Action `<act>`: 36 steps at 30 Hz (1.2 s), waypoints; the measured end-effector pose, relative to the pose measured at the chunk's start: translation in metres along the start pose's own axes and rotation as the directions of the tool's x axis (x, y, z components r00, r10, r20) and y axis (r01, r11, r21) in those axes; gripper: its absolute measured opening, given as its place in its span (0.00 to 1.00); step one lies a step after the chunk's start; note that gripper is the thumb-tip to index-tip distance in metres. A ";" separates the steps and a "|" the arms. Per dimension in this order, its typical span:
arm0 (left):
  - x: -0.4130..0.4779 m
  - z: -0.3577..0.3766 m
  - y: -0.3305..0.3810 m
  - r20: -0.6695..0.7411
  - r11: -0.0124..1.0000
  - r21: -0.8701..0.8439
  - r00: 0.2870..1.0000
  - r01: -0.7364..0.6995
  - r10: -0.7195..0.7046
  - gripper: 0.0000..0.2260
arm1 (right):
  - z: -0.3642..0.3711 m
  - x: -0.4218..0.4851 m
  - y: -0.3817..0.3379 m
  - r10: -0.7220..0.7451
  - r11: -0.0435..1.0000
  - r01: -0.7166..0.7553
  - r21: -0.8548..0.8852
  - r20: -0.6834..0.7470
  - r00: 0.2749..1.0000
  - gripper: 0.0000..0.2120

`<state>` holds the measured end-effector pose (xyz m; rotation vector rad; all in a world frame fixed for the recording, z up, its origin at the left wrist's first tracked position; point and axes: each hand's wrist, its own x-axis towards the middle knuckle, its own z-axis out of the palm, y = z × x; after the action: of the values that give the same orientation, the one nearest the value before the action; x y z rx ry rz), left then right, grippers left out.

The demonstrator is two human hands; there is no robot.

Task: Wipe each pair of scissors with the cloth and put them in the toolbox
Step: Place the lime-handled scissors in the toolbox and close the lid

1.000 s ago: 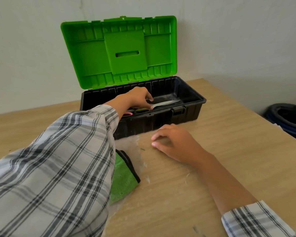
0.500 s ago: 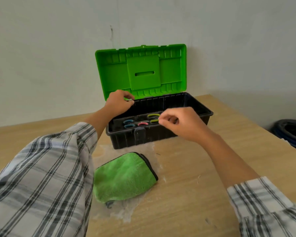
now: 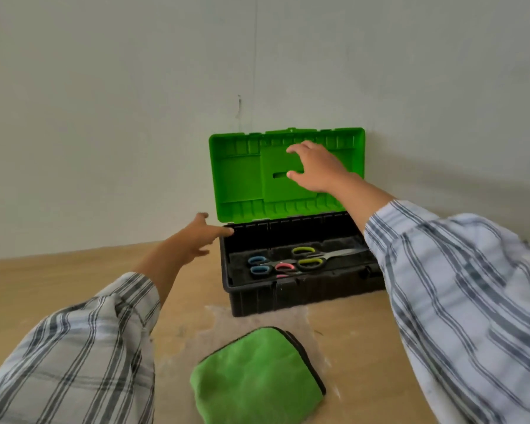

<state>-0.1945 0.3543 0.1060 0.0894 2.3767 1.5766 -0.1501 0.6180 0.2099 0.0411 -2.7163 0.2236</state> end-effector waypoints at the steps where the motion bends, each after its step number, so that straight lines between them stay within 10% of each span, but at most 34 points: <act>1: 0.001 -0.001 -0.002 0.100 0.999 -0.009 0.994 0.044 -0.042 0.38 | 0.002 0.013 0.000 0.008 0.999 -0.008 -0.038 -0.001 1.000 0.32; 10: 0.003 -0.009 -0.009 0.400 0.997 -0.045 0.916 0.059 -0.036 0.26 | 0.008 0.080 0.002 0.057 0.991 -0.050 -0.126 0.049 0.997 0.40; 27: -0.045 0.002 -0.008 0.283 0.986 -0.116 0.955 0.122 -0.085 0.15 | -0.042 0.010 0.006 -0.036 0.999 0.032 -0.027 -0.176 0.984 0.12; 36: -0.091 0.002 0.011 0.179 0.922 -0.325 0.971 0.212 -0.160 0.38 | -0.048 -0.086 0.011 -0.128 0.992 0.127 -0.020 -0.056 0.990 0.20</act>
<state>-0.1078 0.3411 0.1335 -0.0875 1.9045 1.7929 -0.0523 0.6363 0.2170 0.2001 -2.6459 0.1624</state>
